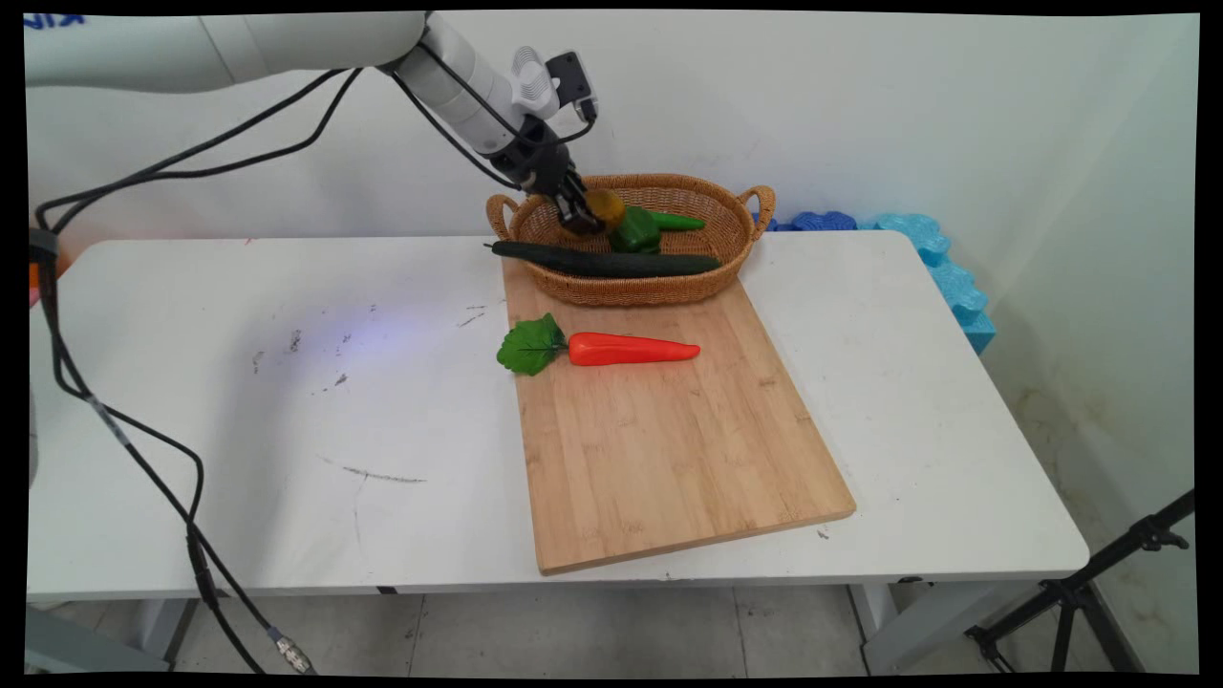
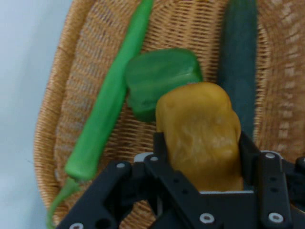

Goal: Place the picked object in the vegetable basket

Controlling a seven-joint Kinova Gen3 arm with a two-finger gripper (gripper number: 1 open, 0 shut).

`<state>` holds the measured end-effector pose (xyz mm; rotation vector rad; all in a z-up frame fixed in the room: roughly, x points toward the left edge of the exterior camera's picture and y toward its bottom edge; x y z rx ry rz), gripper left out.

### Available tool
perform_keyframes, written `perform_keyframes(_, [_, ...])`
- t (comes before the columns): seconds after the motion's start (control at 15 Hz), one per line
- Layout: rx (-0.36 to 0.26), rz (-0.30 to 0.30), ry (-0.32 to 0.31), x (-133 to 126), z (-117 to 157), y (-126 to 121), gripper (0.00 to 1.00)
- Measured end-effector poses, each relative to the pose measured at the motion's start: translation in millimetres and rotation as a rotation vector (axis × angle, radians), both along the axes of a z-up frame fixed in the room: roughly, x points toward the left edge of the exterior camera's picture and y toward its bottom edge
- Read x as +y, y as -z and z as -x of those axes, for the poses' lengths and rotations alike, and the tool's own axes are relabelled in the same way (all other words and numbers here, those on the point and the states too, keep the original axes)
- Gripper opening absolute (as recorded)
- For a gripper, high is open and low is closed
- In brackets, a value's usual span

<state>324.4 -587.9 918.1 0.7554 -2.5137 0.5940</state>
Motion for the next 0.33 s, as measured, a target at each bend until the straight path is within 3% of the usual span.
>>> perform_keyframes(0.13, [-0.012, 0.007, -0.001, -10.0, -5.3, 3.3, 0.0])
perform_keyframes(0.2, [-0.017, 0.011, -0.001, -14.9, -7.5, 4.8, 1.0])
perform_keyframes(0.33, [-0.026, 0.016, 0.001, -21.6, -11.2, 7.0, 1.0])
